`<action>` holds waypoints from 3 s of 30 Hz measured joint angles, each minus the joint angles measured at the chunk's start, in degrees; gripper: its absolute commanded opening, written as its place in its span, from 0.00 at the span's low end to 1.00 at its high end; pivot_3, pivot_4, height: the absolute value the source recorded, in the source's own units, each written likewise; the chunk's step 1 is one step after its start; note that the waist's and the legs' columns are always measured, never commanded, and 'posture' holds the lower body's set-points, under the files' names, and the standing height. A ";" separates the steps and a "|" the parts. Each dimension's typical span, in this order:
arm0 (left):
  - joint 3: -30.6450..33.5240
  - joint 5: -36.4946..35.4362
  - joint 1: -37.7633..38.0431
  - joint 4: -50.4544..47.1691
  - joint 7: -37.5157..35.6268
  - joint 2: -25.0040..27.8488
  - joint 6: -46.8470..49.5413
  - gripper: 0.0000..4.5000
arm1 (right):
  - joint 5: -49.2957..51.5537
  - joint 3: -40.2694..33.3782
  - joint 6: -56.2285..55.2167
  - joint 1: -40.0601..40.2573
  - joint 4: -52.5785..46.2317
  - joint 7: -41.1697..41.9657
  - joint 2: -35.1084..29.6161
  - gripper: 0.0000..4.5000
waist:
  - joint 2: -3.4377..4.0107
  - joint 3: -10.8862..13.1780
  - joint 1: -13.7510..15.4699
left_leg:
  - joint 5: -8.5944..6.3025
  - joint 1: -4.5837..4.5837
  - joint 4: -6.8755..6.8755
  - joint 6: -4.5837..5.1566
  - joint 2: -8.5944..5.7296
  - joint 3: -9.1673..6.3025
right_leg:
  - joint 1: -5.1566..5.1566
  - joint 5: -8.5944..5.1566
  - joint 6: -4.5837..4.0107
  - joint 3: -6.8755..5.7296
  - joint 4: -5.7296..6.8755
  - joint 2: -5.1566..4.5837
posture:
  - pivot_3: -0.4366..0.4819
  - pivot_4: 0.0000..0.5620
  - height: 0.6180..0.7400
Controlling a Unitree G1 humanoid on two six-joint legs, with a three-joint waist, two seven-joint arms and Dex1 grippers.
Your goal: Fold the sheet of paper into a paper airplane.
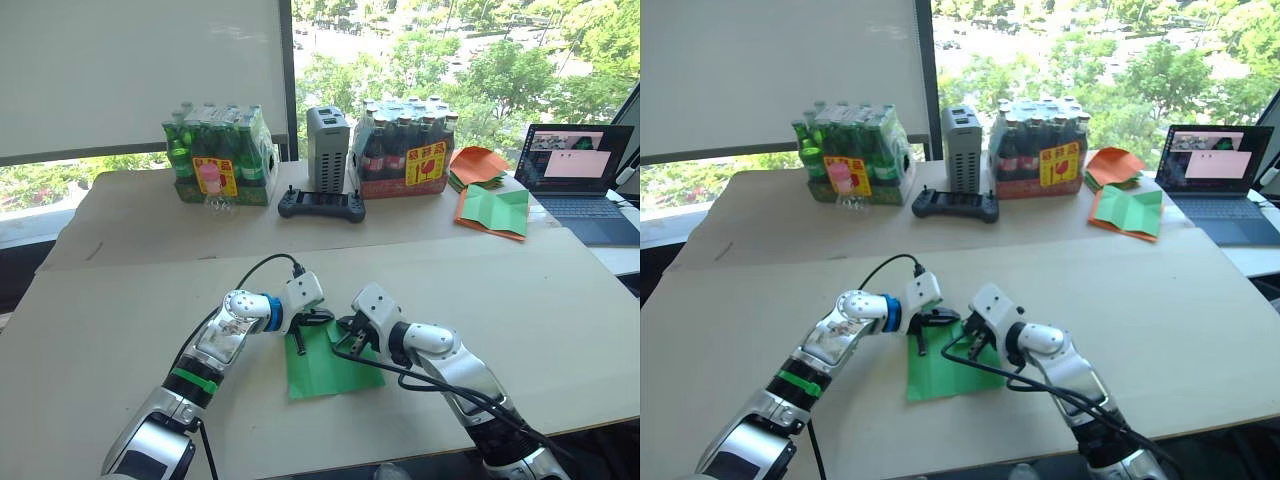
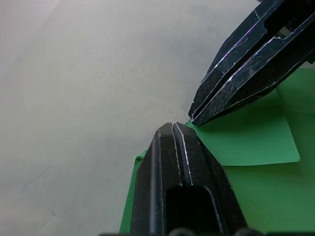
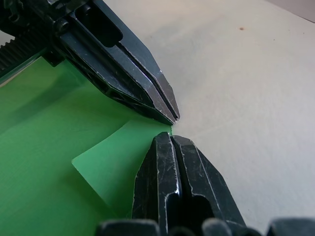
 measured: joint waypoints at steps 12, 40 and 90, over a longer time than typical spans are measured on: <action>-0.20 0.12 0.52 -0.42 0.02 0.01 0.10 0.00 | 0.66 -0.30 2.53 2.24 -3.91 0.32 -2.33 0.01 | 0.02 -0.38 0.09 | 0.00 0.00 -0.02 0.01 0.00 0.00 | 0.01 0.00 0.00 0.00 -0.01 0.00 | 0.48 0.27 0.96; -0.80 0.14 0.72 -0.65 -0.57 0.02 -0.18 0.00 | 5.62 -4.77 10.40 9.84 -14.82 -0.39 -8.46 0.01 | -0.03 -0.55 0.81 | -0.01 0.02 -0.01 0.02 0.00 0.00 | 0.04 0.00 0.00 0.00 -0.12 0.00 | 0.48 0.27 0.96; 28.58 -26.03 24.35 -32.90 13.68 4.26 33.56 0.47 | 12.76 -2.47 -0.25 0.61 -0.43 5.03 -3.15 0.00 | 0.05 -0.44 -0.01 | -0.02 -0.05 -0.25 -0.01 0.03 -0.02 | -0.18 0.00 -0.01 0.03 -0.11 0.00 | 0.48 0.27 0.96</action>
